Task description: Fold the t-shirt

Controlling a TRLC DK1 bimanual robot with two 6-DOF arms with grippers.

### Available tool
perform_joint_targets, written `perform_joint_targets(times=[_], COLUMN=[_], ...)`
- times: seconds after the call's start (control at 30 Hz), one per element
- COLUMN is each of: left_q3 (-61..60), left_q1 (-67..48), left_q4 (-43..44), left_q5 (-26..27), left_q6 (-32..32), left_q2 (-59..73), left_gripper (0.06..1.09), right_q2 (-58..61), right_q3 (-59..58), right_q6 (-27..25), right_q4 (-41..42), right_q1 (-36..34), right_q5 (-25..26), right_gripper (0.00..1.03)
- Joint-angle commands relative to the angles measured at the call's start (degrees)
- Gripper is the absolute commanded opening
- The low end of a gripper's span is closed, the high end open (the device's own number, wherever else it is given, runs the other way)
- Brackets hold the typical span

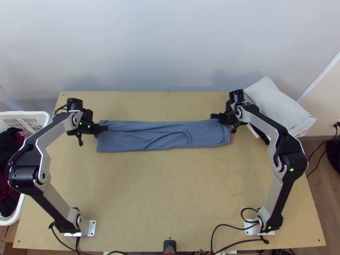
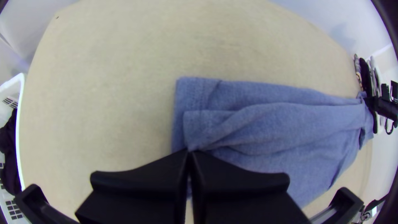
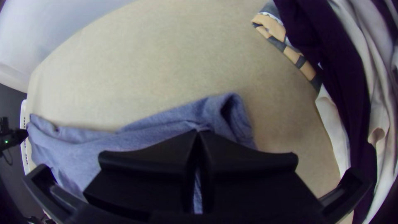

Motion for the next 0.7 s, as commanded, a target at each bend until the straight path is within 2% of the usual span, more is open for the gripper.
perform_joint_targets(times=[0.0,0.03,0.07,0.27,0.33,0.4,0.57,0.67], left_q3=[-4.06,-5.03,-5.56,-5.38,-5.03,-4.5,-4.68,-4.68], left_q1=[-0.1,-0.01,0.08,3.59,4.91,6.5,8.78,9.92], left_q4=[0.71,1.32,1.67,3.26,2.55,1.32,-1.49,-4.21], left_q5=[-0.59,-0.85,-1.02,0.47,2.67,6.18,13.3,21.3], left_q6=[-2.01,-2.45,-2.8,-6.23,-6.93,-7.72,-8.69,-9.21], left_q2=[-0.42,-1.29,-1.91,-6.3,-7.8,-9.03,-10.79,-11.84], left_gripper=[0.61,0.92,1.03,1.03,1.03,1.03,1.03,1.03], right_q2=[-0.05,-0.93,-1.89,-12.62,-17.27,-21.4,-28.52,-30.55], right_q3=[-1.87,-1.95,-2.13,-4.15,-4.5,-4.24,-2.22,-0.11], right_q6=[0.37,0.37,0.46,0.37,0.37,0.55,1.43,2.84], right_q4=[0.3,-0.05,-0.23,-0.84,-1.54,-2.77,-6.99,-10.25], right_q1=[0.33,0.5,0.59,2.79,3.93,5.07,6.74,6.92], right_q5=[1.72,1.99,2.16,4.8,5.5,5.86,6.91,6.73], right_gripper=[0.27,0.4,0.48,0.78,0.84,0.88,0.88,0.88])
